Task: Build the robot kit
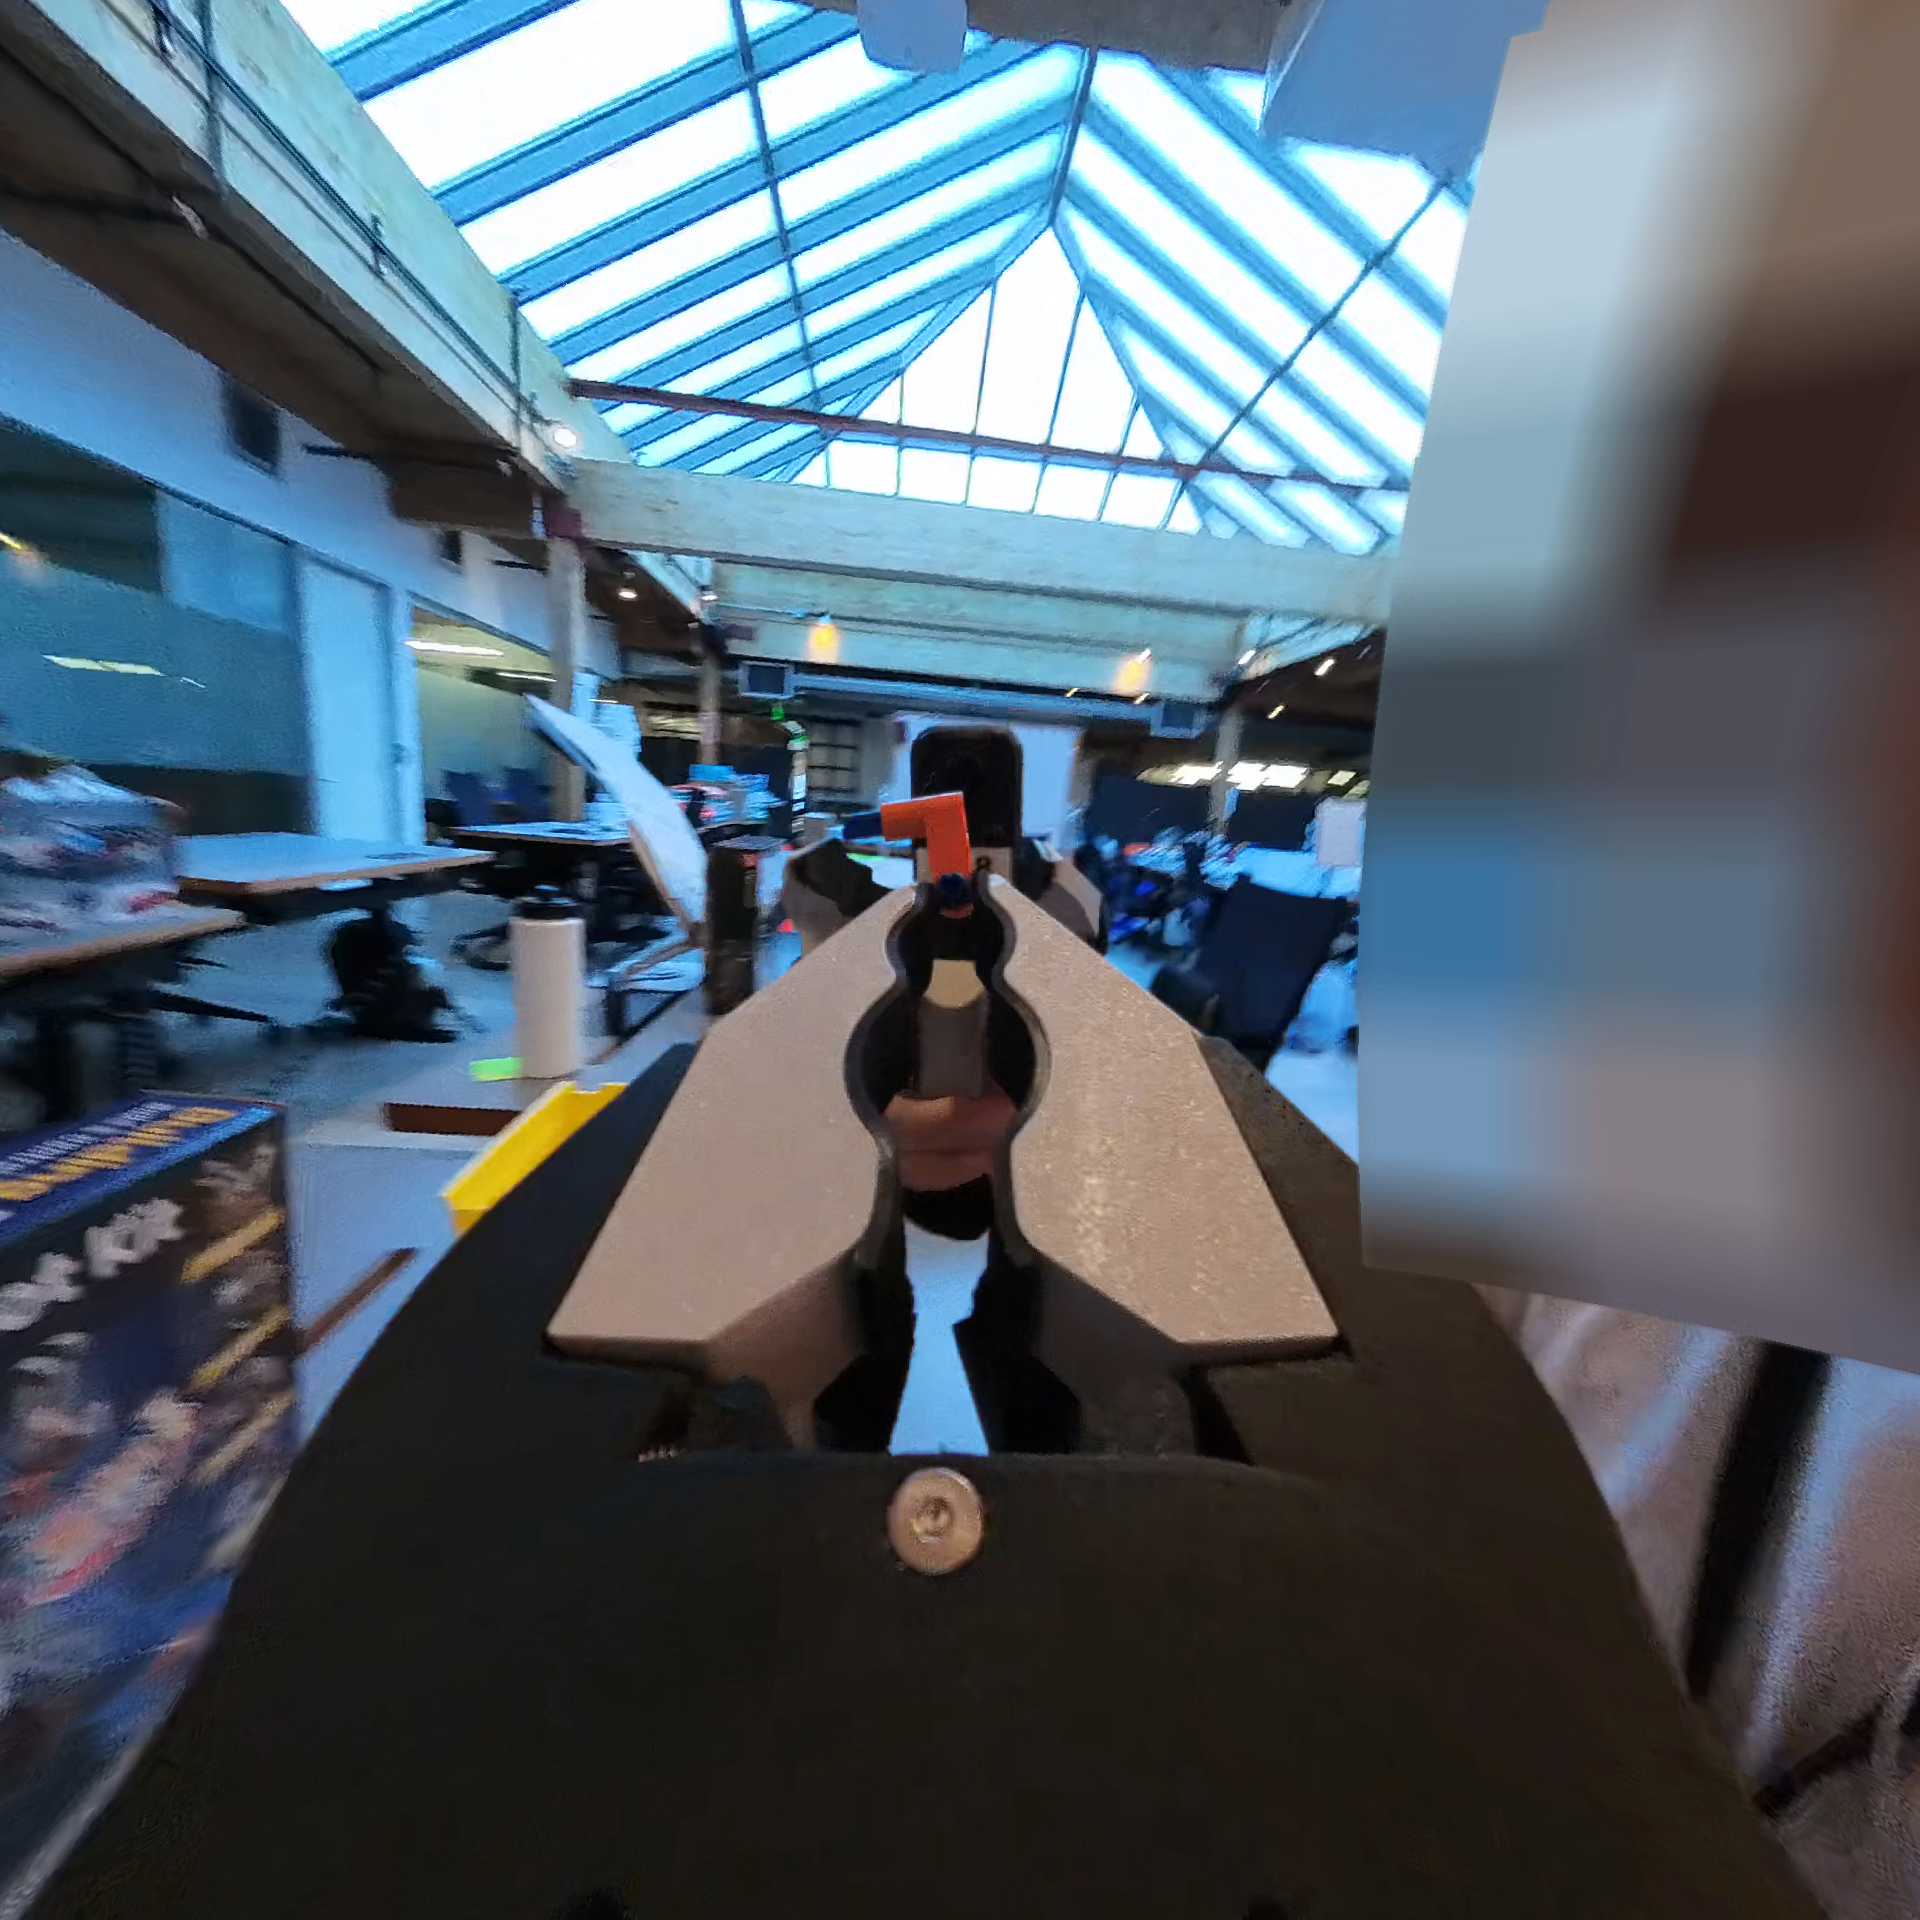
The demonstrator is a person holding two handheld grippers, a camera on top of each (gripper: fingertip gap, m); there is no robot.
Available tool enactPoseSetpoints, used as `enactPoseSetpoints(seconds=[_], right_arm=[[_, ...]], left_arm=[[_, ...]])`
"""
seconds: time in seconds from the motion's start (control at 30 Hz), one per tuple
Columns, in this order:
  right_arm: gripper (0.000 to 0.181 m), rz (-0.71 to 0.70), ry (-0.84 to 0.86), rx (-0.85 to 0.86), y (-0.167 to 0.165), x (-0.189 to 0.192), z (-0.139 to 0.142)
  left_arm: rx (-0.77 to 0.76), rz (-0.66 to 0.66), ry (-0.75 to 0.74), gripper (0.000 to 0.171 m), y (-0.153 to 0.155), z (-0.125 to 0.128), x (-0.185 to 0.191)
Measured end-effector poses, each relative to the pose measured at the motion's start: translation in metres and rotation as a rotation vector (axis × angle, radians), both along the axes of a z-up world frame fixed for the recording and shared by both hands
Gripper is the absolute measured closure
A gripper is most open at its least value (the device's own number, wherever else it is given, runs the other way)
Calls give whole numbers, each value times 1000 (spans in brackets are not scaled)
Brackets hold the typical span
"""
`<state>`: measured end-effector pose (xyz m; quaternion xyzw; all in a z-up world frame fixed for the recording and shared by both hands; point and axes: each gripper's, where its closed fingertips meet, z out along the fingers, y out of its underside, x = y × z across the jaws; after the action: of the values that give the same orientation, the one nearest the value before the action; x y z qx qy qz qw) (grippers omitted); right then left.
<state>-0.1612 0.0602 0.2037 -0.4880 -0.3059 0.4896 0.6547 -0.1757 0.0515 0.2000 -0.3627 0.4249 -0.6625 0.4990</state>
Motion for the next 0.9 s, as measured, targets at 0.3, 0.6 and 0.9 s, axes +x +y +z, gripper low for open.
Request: enactPoseSetpoints(seconds=[0.3,0.6,0.9], right_arm=[[139,102,-10,77,-26,-12,5],[157,83,-40,148,-33,-8,8],[157,80,-69,174,-37,-7,7]], left_arm=[[219,48,36,167,-25,-5,5],[286,52,64,167,-37,-9,12],[300,64,70,167,-40,-8,14]])
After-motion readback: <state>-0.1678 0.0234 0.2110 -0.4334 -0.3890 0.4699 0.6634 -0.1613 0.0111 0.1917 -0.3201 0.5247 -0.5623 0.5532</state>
